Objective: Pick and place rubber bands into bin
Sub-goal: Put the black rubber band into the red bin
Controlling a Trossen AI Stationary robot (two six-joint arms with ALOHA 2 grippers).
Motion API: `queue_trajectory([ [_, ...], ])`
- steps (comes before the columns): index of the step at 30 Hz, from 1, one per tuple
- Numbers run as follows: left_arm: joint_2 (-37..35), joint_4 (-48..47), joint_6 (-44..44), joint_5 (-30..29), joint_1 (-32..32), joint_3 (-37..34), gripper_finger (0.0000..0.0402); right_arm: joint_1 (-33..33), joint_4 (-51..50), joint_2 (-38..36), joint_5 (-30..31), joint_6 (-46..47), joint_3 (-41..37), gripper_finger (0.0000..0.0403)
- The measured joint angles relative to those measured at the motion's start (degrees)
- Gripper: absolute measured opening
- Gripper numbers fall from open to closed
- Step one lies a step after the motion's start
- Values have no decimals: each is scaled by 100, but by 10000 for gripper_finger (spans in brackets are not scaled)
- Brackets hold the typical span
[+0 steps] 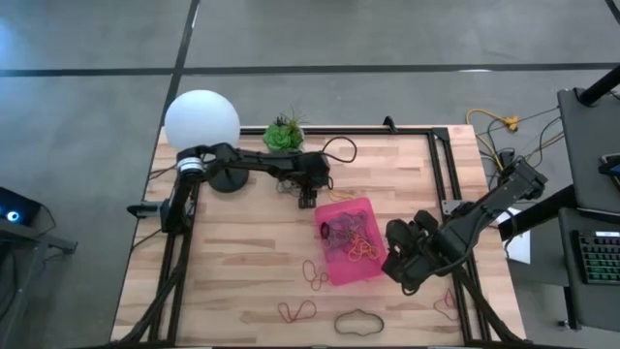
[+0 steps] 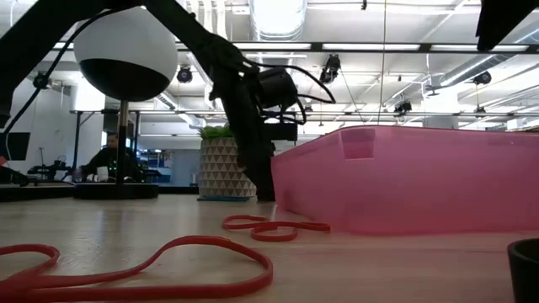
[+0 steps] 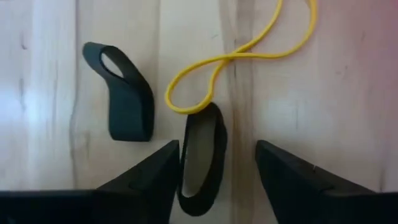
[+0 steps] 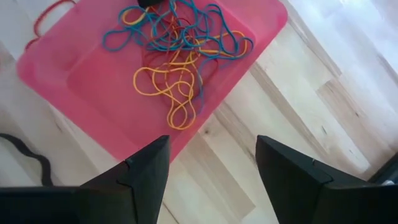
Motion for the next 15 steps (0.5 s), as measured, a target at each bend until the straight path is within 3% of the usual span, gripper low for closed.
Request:
queue_trajectory([
  [4, 25, -9, 0, 66, 32, -1, 141, -2, 1, -2, 1, 12, -79, 223],
  [10, 52, -176, -24, 28, 44, 184, 19, -2, 3, -4, 7, 5, -107, 224],
  [15, -309, -570, -302, -689, -100, 343, 2, -2, 9, -29, 20, 14, -98, 224],
])
